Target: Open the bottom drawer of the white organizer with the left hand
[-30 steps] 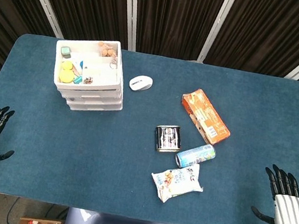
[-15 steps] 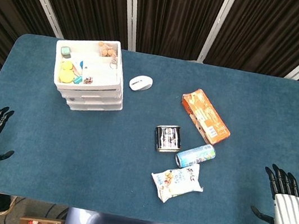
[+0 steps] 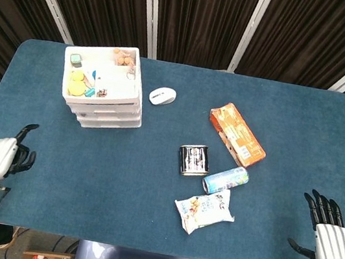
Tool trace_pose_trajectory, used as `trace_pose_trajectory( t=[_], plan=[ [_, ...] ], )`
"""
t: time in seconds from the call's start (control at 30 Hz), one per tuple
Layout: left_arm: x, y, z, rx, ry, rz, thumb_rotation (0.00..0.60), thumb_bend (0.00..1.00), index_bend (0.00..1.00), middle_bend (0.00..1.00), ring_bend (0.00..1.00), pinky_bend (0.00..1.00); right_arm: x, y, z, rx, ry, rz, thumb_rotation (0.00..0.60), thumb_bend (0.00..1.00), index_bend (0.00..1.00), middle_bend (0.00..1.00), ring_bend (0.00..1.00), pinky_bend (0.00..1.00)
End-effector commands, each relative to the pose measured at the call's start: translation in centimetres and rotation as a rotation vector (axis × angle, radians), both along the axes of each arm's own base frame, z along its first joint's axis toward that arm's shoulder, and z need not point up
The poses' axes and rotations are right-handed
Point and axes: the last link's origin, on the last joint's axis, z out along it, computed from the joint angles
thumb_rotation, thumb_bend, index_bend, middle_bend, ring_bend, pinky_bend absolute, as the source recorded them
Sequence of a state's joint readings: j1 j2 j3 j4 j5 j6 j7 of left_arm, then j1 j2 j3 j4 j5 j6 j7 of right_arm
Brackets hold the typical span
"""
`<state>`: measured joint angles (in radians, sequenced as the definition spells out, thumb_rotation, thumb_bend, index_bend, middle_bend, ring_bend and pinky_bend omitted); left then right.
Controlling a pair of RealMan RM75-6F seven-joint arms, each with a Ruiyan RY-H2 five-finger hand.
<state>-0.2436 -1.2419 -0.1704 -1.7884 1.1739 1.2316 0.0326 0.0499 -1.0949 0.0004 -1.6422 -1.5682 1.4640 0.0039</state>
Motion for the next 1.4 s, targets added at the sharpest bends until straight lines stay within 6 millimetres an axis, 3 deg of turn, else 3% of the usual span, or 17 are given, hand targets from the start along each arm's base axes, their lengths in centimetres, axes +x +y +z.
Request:
trace_pose_trajectory(
  t=[0.03, 0.07, 0.57, 0.83, 1.4],
  plan=[
    [4.0, 2.1, -3.2, -0.090, -0.281, 0.084, 0.600, 0.54, 0.12, 0.94, 0.90, 0.86, 0.0, 0.0, 0.0, 0.004, -0.009, -0.003, 0.600, 0.11, 0.00, 0.00, 0.00, 0.02],
    [5.5, 2.8, -4.8, -0.137, -0.419, 0.131, 0.600, 0.55, 0.10, 0.95, 0.90, 0.87, 0.0, -0.1, 0.0, 0.008, -0.017, -0.005, 0.600, 0.11, 0.00, 0.00, 0.00, 0.02],
    [10.8, 7.1, -12.2, -0.350, -0.698, 0.333, 0.600, 0.58, 0.07, 0.98, 0.94, 0.91, 0.0, -0.7, 0.1, 0.032, -0.060, -0.017, 0.600, 0.11, 0.00, 0.00, 0.00, 0.02],
    [12.0, 8.3, -14.1, -0.328, -0.717, 0.336, 0.600, 0.58, 0.04, 0.98, 0.94, 0.91, 0.0, -0.9, 0.1, 0.039, -0.076, -0.026, 0.600, 0.11, 0.00, 0.00, 0.00, 0.02],
    [12.2, 10.4, -16.0, -0.251, -0.757, 0.395, 0.600, 0.58, 0.04, 0.98, 0.94, 0.91, 0.2, -0.7, 0.1, 0.043, -0.100, -0.030, 0.600, 0.11, 0.00, 0.00, 0.00, 0.02]
  ],
)
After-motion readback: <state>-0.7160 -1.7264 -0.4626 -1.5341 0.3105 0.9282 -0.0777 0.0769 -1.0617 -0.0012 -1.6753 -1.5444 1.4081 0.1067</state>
